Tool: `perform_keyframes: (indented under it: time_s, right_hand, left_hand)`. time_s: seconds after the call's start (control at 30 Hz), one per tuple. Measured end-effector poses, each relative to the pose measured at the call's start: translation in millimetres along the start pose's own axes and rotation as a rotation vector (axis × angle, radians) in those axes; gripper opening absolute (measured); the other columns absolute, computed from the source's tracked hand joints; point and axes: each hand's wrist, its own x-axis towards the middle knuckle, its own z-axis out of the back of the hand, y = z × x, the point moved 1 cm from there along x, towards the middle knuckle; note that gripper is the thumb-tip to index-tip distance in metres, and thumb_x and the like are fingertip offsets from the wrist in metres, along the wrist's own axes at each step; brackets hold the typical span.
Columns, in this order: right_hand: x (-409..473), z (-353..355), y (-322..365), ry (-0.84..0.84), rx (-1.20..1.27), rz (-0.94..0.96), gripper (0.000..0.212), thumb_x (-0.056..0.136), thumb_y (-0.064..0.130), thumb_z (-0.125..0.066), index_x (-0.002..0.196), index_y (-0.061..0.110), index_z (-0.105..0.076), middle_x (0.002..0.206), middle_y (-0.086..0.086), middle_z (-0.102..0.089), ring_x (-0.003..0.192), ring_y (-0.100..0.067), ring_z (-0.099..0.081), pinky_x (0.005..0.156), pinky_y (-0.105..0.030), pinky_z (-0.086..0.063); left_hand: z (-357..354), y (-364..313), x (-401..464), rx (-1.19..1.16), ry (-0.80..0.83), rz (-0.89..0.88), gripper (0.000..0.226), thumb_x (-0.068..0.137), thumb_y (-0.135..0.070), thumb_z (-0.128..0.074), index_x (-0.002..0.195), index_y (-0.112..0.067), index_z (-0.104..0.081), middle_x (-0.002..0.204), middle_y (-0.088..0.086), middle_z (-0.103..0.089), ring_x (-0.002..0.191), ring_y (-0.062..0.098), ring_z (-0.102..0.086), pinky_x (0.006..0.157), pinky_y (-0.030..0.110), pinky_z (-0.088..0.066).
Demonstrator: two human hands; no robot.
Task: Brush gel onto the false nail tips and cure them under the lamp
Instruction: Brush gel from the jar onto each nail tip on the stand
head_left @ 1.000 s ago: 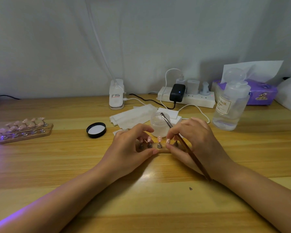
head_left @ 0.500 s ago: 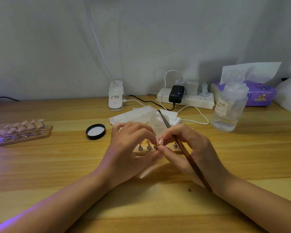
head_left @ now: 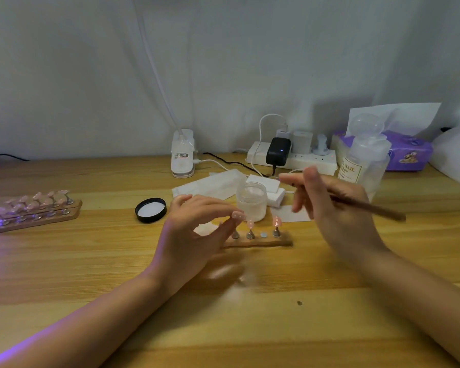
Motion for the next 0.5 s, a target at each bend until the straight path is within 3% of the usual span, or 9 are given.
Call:
perform_keyframes:
  time_s: [0.1,0.23,0.33,0.5]
  right_hand:
    - [16.9,3.1,-3.2,-0.044,-0.005,-0.162,0.036,0.079,0.050,-0.040,0.071,0.029,-0.068,0.055,0.020,-0.062,0.060,0.011,-0.056,0.055,-0.002,-0.039]
    - [46.6,1.2,-6.8,0.072,-0.152,-0.150,0.025,0.088,0.035,-0.055,0.078,0.015,-0.065,0.057,0.010,-0.061,0.050,0.006,-0.056,0.047,-0.004,-0.039]
    - [67.2,-7.3,-11.0,0.124,-0.280,-0.113,0.029,0.082,0.038,-0.064,0.064,0.017,-0.055,0.049,0.008,-0.059,0.047,0.003,-0.057,0.047,-0.007,-0.042]
    - [79.0,-31.7,-21.1,0.253,-0.541,-0.081,0.038,0.078,0.041,-0.068,0.056,0.018,-0.048,0.052,0.007,-0.048,0.050,-0.004,-0.047,0.050,-0.018,-0.033]
  left_hand:
    - [-0.2,2.4,1.0,-0.049,-0.010,0.044,0.018,0.074,-0.022,-0.071,0.091,-0.023,-0.065,0.088,-0.011,-0.069,0.084,0.003,-0.063,0.079,0.053,-0.045]
    - [-1.0,4.4,0.4,-0.110,-0.004,0.087,0.025,0.076,-0.025,-0.068,0.101,-0.020,-0.065,0.088,-0.009,-0.070,0.085,0.005,-0.063,0.077,0.057,-0.045]
    - [-1.3,5.3,1.1,-0.125,0.002,0.111,0.029,0.078,-0.025,-0.065,0.105,-0.017,-0.063,0.089,-0.008,-0.069,0.086,0.007,-0.063,0.077,0.057,-0.047]
    - [-0.5,5.8,3.2,-0.152,0.012,0.111,0.028,0.077,-0.011,-0.063,0.105,-0.013,-0.063,0.086,-0.005,-0.069,0.081,0.004,-0.064,0.075,0.035,-0.052]
